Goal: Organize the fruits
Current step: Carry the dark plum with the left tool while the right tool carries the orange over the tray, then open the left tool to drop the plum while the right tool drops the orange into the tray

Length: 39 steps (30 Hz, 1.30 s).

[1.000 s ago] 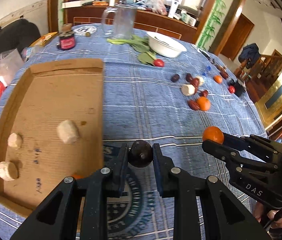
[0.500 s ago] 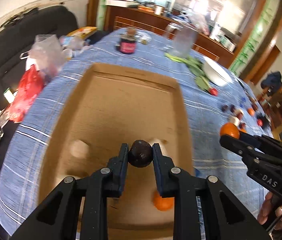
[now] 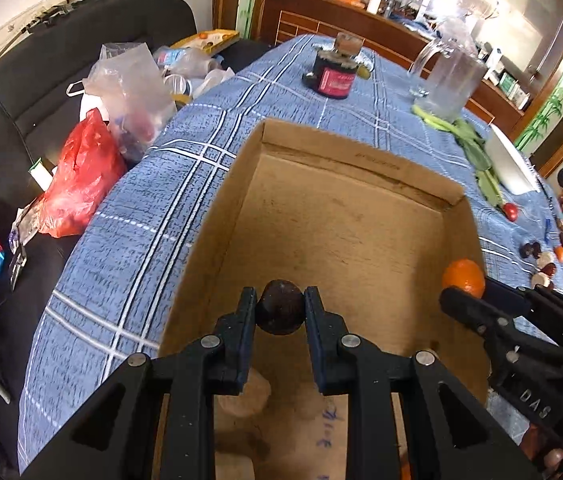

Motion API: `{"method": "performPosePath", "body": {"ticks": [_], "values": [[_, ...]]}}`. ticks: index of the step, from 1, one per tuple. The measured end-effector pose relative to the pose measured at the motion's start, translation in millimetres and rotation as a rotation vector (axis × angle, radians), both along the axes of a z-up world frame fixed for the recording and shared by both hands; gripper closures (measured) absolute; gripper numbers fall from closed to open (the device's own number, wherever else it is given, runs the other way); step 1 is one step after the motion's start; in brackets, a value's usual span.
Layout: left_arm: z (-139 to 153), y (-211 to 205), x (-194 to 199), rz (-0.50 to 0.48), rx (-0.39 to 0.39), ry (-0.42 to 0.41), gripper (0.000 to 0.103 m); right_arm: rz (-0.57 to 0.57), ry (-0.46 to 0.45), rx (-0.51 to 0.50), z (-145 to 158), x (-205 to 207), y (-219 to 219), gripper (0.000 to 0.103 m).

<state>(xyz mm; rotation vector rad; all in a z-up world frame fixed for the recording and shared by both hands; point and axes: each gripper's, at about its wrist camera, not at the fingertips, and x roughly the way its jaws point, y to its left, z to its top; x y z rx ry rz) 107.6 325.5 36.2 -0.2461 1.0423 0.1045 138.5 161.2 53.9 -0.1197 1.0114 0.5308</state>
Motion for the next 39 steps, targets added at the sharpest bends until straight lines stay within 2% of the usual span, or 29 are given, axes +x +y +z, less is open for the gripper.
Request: {"method": "performPosePath", "body": {"ticks": [7,17,19,21,26,28,33,37,39], "values": [[-14.4,-0.9,18.3,-0.012,0.031,0.032,0.08,0.015,0.027,-0.01,-16.3,15.8,13.9,0.067],[-12.5,-2.8,20.1,-0.019,0.052,0.026,0.079,0.03,0.02,-0.03,-21.8,16.8,19.4,0.065],[-8.6,-2.6,15.9,-0.013,0.066,0.019,0.077,0.023,0.015,-0.025,-18.8,14.9,15.9,0.064],[-3.2,-1.8,10.6,-0.002,0.078,0.003,0.07,0.018,0.011,-0.016,-14.5,12.7,12.1,0.062],[13.3,-1.2,-8.2,0.029,0.119,-0.048,0.058,0.0,-0.003,0.03,1.0,-5.0,-5.6,0.062],[19.4,-5.8,-16.1,0.031,0.131,-0.065,0.057,-0.009,-0.005,0.055,8.0,-15.3,-15.6,0.062],[33.6,-31.7,-33.1,0.014,0.137,-0.103,0.049,-0.042,-0.011,0.101,21.3,-40.2,-46.9,0.061],[42.3,-60.5,-41.2,-0.01,0.131,-0.122,0.044,-0.093,-0.011,0.108,24.0,-56.8,-84.9,0.053],[45.3,-78.9,-43.7,-0.028,0.12,-0.125,0.04,-0.122,-0.01,0.105,22.4,-64.3,-108.4,0.053]]}}
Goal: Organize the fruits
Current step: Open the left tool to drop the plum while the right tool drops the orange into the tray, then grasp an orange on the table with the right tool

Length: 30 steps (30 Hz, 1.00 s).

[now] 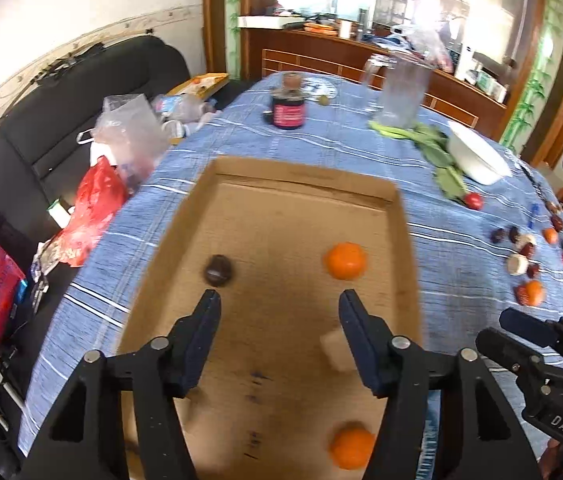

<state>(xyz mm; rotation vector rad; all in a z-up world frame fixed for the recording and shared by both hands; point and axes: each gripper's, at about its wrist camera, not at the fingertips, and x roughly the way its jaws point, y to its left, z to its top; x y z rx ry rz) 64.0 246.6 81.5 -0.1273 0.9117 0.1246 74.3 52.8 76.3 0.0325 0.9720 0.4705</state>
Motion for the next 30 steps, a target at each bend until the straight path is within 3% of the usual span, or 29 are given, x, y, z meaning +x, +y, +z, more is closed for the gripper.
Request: {"method": "performPosePath", "body": {"ticks": [5,12,24,26,27,30], "values": [[2.9,-48.1,-4.1,-0.061,-0.01,0.001,0.029,-0.092,0.008,-0.021,-9.1,-11.0,-65.4,0.053],[-10.0,-115.4,-9.4,-0.162,-0.007,0.059,0.029,-0.221,0.026,-0.079,-30.8,4.1,-158.1,0.054],[-25.8,-148.0,-14.1,-0.179,0.018,0.117,0.029,-0.154,0.02,-0.065,-51.0,46.5,-165.6,0.054],[-27.4,-150.9,-12.6,-0.176,0.017,0.123,0.029,-0.14,0.011,-0.062,-51.3,49.7,-163.8,0.058],[-28.4,-153.7,-11.0,-0.178,0.014,0.128,0.029,-0.136,0.008,-0.062,-51.1,50.5,-163.0,0.066],[-30.3,-162.4,-7.1,-0.185,0.013,0.137,0.029,-0.125,-0.021,-0.105,-49.3,47.5,-161.4,0.067]]}}
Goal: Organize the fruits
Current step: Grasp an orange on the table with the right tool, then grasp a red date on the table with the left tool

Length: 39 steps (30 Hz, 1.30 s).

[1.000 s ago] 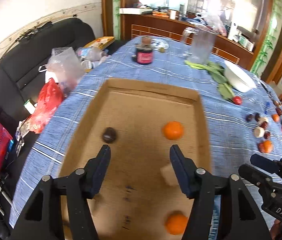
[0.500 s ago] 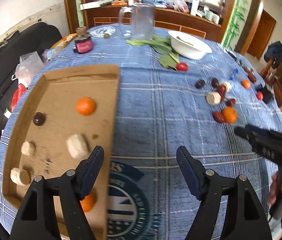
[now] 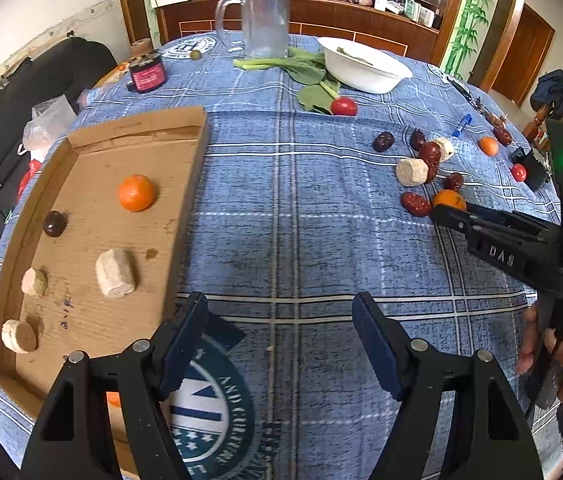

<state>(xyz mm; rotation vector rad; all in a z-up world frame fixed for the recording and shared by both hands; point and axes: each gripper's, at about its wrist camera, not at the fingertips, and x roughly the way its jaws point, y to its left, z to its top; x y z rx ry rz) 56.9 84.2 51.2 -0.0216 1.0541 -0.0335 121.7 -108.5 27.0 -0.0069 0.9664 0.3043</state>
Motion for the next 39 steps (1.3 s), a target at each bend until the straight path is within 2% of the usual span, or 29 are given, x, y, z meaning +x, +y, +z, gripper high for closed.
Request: {"method": "performPosePath", "body": {"ticks": [2,8,11,16,19,21,22,24,29,39], "values": [[-1.6,-8.8,4.2,-0.013,-0.003,0.004,0.029,-0.007,-0.022,-0.026,2.6,-6.8,-4.1,0.067],[-9.3,-49.4,25.8,-0.075,-0.017,0.023,0.029,-0.072,-0.025,-0.02,11.6,-35.1,-46.0,0.067],[-16.3,-72.5,42.0,-0.098,-0.023,0.036,0.029,-0.103,-0.01,0.0,11.2,-47.8,-66.7,0.067],[-26.3,-102.7,62.3,-0.123,-0.01,0.007,0.03,-0.146,0.011,0.044,6.6,-61.8,-87.8,0.067],[-32.8,-108.8,71.7,-0.122,-0.006,-0.004,0.03,-0.153,0.023,0.069,3.4,-65.0,-92.5,0.067],[-36.7,-108.8,78.2,-0.114,-0.031,0.006,0.031,-0.151,0.024,0.076,2.0,-65.9,-92.8,0.067],[-37.3,-108.5,79.9,-0.109,-0.04,0.006,0.032,-0.151,0.024,0.08,1.6,-66.4,-93.7,0.066],[-39.7,-108.9,85.5,-0.106,-0.065,0.009,0.048,-0.152,0.027,0.092,0.5,-66.8,-95.1,0.066],[-39.5,-110.7,89.0,-0.127,-0.012,-0.042,0.072,-0.154,0.032,0.109,-0.1,-66.6,-97.5,0.065],[-29.9,-85.5,65.8,-0.143,-0.099,-0.051,0.075,-0.147,0.002,0.049,4.1,-71.7,-87.5,0.066]]}}
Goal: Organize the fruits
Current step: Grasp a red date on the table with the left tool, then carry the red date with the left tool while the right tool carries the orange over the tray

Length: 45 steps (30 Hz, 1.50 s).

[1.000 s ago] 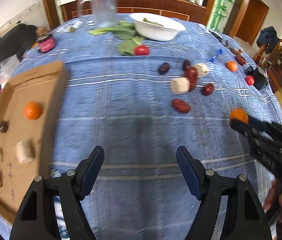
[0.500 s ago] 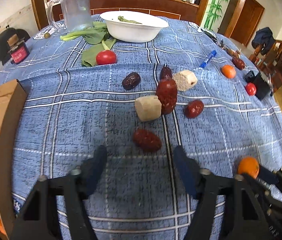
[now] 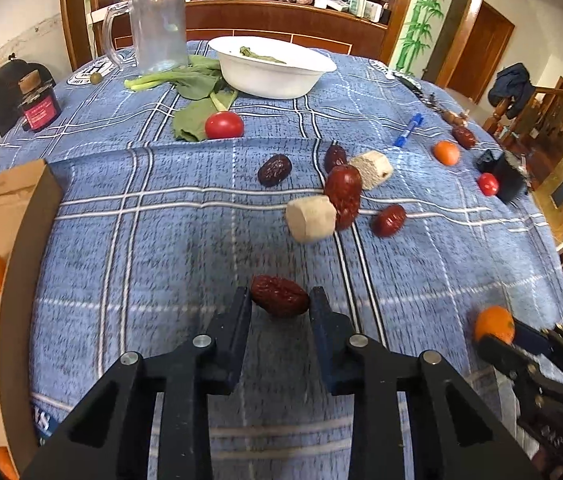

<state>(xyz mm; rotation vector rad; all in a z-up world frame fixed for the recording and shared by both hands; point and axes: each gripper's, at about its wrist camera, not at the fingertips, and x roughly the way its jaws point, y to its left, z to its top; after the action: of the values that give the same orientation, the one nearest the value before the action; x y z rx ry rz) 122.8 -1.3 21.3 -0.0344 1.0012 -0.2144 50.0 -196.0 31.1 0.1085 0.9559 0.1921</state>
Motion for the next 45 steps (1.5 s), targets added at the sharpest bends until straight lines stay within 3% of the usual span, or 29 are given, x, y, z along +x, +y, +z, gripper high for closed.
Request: {"method": "performPosePath", "body": {"ticks": [17,25,45], "values": [[3.1,12.3,-101.6,-0.177,0.011,0.04,0.075,-0.056,0.005,0.005,4.9,-61.9,15.6,0.066],[6.5,23.8,-106.7,-0.178,-0.043,0.049,0.075,-0.088,0.008,0.008,7.0,-78.8,23.1,0.066],[15.6,41.7,-116.8,-0.175,-0.085,0.031,0.074,-0.055,0.005,-0.013,17.7,-87.9,61.8,0.066]]}}
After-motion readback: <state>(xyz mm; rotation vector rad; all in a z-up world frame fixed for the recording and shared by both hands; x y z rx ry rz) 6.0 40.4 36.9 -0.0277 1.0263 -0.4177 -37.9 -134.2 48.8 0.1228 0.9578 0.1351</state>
